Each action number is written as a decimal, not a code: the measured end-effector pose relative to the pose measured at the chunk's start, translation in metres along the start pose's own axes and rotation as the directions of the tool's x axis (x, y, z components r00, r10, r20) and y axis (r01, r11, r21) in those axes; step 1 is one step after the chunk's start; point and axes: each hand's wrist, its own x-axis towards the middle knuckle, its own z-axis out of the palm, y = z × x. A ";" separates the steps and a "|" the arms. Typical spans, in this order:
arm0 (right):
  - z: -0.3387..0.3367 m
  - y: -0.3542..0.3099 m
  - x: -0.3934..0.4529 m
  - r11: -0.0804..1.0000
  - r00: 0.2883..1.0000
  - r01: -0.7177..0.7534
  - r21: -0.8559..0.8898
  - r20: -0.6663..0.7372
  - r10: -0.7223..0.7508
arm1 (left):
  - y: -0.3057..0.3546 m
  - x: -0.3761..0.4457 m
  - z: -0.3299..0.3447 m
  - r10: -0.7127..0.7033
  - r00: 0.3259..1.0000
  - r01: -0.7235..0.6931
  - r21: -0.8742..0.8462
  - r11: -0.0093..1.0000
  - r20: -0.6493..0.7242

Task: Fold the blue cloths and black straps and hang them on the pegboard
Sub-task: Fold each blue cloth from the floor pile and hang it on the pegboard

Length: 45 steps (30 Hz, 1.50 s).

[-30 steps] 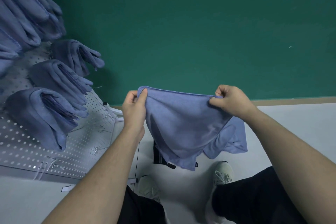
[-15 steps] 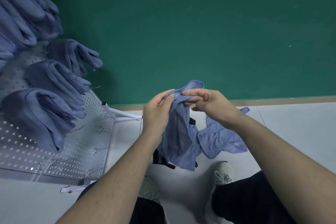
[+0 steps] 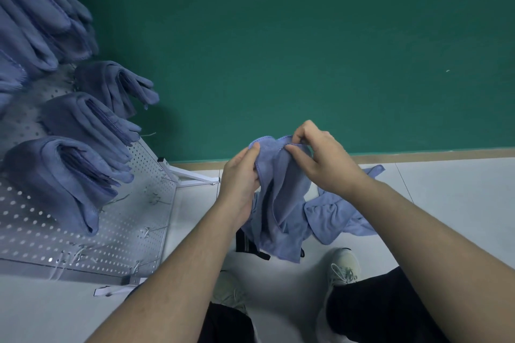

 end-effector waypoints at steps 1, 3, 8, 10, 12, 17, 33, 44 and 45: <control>0.000 0.001 0.000 0.998 0.998 -0.051 0.035 0.030 0.049 | 0.001 0.000 0.000 0.007 1.000 -0.007 -0.007 1.000 -0.001; -0.001 0.002 0.001 0.996 0.995 -0.080 0.030 0.071 0.077 | 0.001 0.001 -0.001 0.017 1.000 -0.017 -0.023 1.000 -0.006; 0.000 0.013 0.000 0.998 0.983 -0.066 -0.009 0.174 0.066 | -0.001 0.003 -0.002 0.030 1.000 -0.030 -0.017 0.999 -0.009; -0.001 0.011 0.000 0.996 0.986 -0.079 0.036 0.152 0.073 | -0.003 0.004 -0.002 0.039 0.999 -0.039 -0.005 0.999 -0.026; -0.002 0.004 0.001 0.984 0.989 -0.094 0.154 0.128 0.074 | -0.005 0.005 -0.002 0.037 0.999 -0.037 0.007 0.999 -0.031; -0.004 0.001 0.000 0.966 0.965 -0.166 0.196 0.236 0.118 | -0.005 0.001 0.001 0.029 0.999 -0.029 0.014 0.999 0.030; 0.009 0.002 -0.001 0.806 0.978 -0.203 0.556 0.076 0.194 | -0.006 -0.010 0.013 0.025 0.992 -0.020 -0.040 0.999 0.121; 0.013 0.010 -0.003 0.840 0.960 -0.257 0.477 0.029 0.278 | -0.010 -0.013 0.013 0.128 0.979 -0.149 0.123 0.981 0.161; 0.013 0.011 -0.003 0.842 0.962 -0.256 0.474 0.042 0.269 | -0.010 -0.012 0.013 0.126 0.982 -0.146 0.142 0.979 0.142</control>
